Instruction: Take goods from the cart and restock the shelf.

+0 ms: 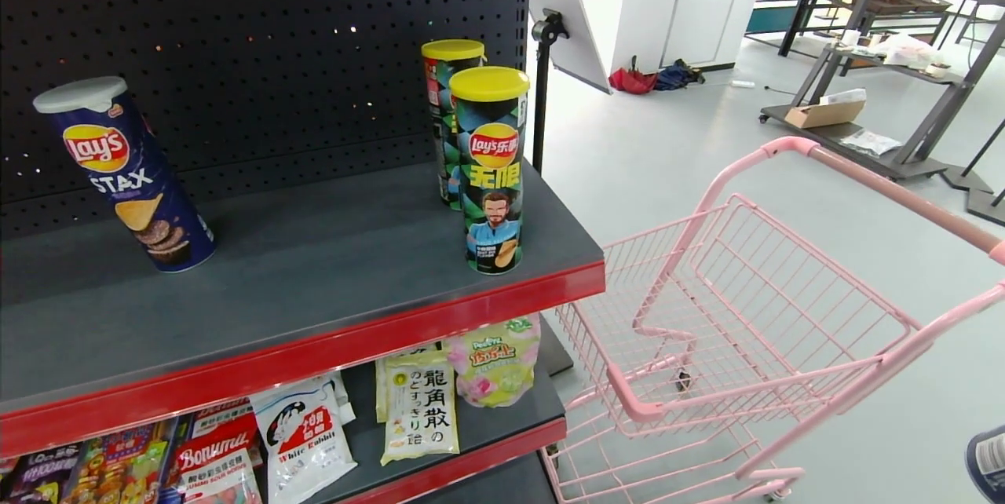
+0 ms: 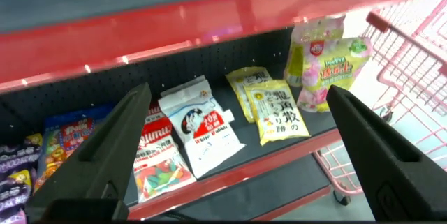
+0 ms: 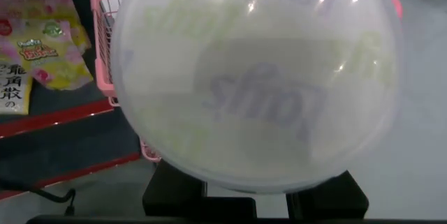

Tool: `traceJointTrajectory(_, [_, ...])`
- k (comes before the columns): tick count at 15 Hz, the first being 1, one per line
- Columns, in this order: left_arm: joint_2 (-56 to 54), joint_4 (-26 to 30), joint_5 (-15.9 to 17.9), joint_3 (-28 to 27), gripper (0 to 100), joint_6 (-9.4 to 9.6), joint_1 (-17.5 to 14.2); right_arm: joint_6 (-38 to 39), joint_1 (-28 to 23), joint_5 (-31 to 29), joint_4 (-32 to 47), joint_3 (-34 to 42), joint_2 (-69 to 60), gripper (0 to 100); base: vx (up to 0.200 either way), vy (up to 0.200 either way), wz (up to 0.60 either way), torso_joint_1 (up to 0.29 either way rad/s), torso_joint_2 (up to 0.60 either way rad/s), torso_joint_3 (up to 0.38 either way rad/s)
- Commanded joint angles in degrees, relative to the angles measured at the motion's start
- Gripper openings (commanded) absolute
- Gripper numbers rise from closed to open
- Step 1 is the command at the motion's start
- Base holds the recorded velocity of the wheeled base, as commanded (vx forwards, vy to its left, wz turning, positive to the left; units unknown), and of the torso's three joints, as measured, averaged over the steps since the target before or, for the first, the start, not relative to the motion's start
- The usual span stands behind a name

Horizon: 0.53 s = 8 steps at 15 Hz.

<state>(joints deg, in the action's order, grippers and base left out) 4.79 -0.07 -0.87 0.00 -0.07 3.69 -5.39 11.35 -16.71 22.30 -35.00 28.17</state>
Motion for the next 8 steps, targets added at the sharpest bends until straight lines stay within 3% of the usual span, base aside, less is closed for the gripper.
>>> traceJointTrajectory(1, [0.0, 0.0, 0.0, 0.0, 100, -0.01, 0.0, -0.1, 0.1, 0.3, 0.0, 0.1, -0.7, 0, 0.0, 0.0, 0.0, 0.217, -0.57, -0.344])
traceJointTrajectory(8, [0.0, 0.0, 0.0, 0.0, 100, -0.1, 0.0, -0.1, 0.3, 2.3, -0.5, 2.7, -0.2, 0, 0.0, 0.0, 0.0, 0.181, -0.43, -0.256])
